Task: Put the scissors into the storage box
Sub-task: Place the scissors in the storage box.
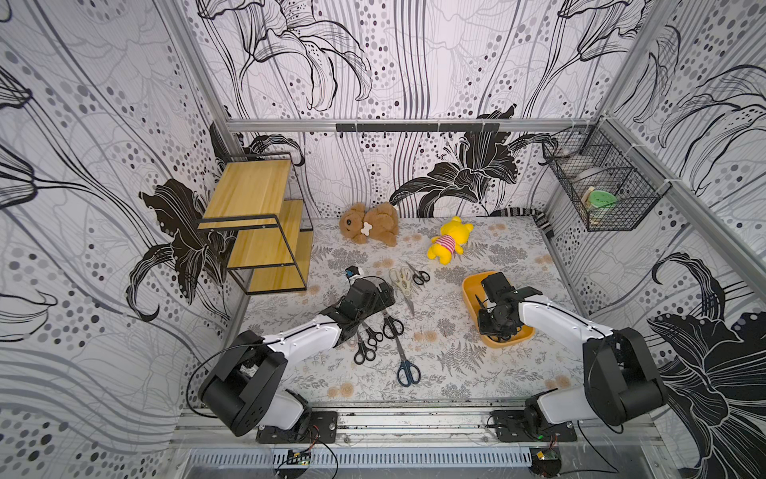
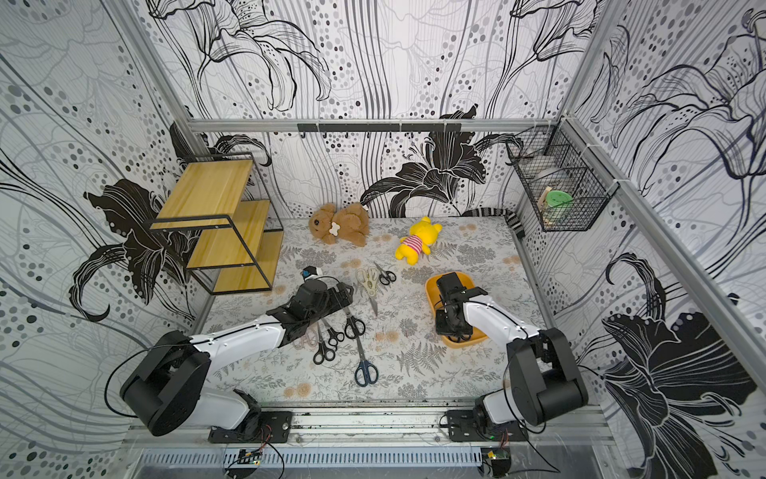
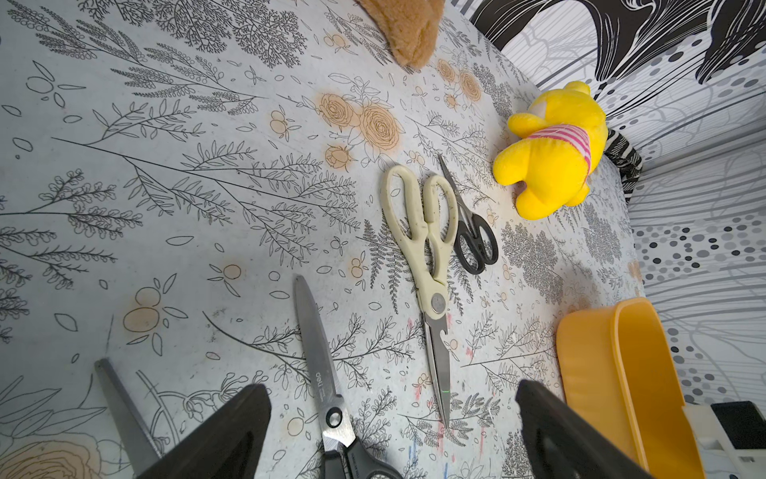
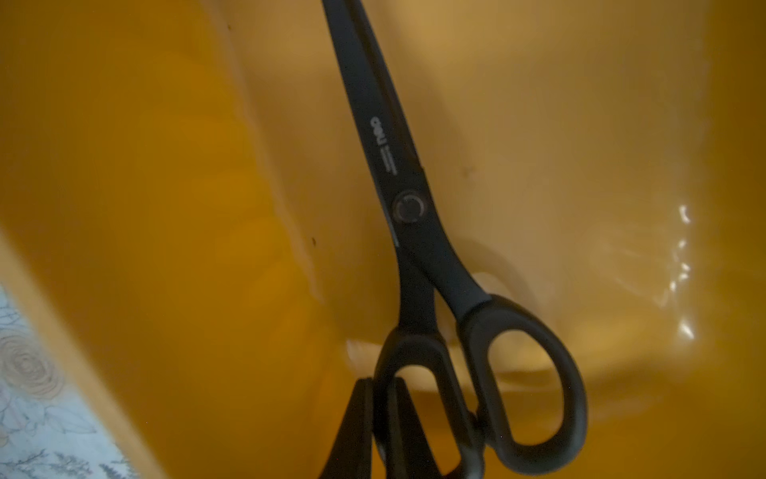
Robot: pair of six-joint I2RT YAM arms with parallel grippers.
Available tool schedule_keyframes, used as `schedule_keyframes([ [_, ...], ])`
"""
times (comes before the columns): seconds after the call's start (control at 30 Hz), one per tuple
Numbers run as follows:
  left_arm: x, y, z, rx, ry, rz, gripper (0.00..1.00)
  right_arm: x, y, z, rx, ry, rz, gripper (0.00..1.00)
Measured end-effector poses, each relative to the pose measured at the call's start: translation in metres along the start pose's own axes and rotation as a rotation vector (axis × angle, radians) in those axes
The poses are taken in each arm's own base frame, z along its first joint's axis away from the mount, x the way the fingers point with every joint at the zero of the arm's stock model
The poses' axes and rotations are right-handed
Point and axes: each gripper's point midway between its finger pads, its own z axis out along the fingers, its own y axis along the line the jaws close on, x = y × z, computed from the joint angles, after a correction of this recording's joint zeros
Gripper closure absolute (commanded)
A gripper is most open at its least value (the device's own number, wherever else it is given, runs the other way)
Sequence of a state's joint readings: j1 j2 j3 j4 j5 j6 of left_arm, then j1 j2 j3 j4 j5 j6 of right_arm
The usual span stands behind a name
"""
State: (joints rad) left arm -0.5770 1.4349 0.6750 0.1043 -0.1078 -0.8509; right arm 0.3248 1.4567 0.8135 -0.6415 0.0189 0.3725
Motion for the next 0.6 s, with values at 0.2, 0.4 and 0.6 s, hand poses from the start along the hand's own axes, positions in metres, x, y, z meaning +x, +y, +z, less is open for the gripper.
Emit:
schedule_keyframes([
  [0.2, 0.000, 0.000, 0.000, -0.001, -0.001, 0.000, 0.03, -0.005, 0.006, 0.008, -0.019, 0.006, 0.006, 0.77],
  [0.4, 0.000, 0.000, 0.000, -0.001, -0.001, 0.000, 0.03, -0.022, 0.014, -0.001, -0.046, -0.038, 0.006, 0.61],
  [0.6, -0.002, 0.002, 0.000, -0.004, -0.002, -0.006, 0.03, -0.041, 0.014, -0.021, -0.026, -0.085, 0.010, 0.60],
])
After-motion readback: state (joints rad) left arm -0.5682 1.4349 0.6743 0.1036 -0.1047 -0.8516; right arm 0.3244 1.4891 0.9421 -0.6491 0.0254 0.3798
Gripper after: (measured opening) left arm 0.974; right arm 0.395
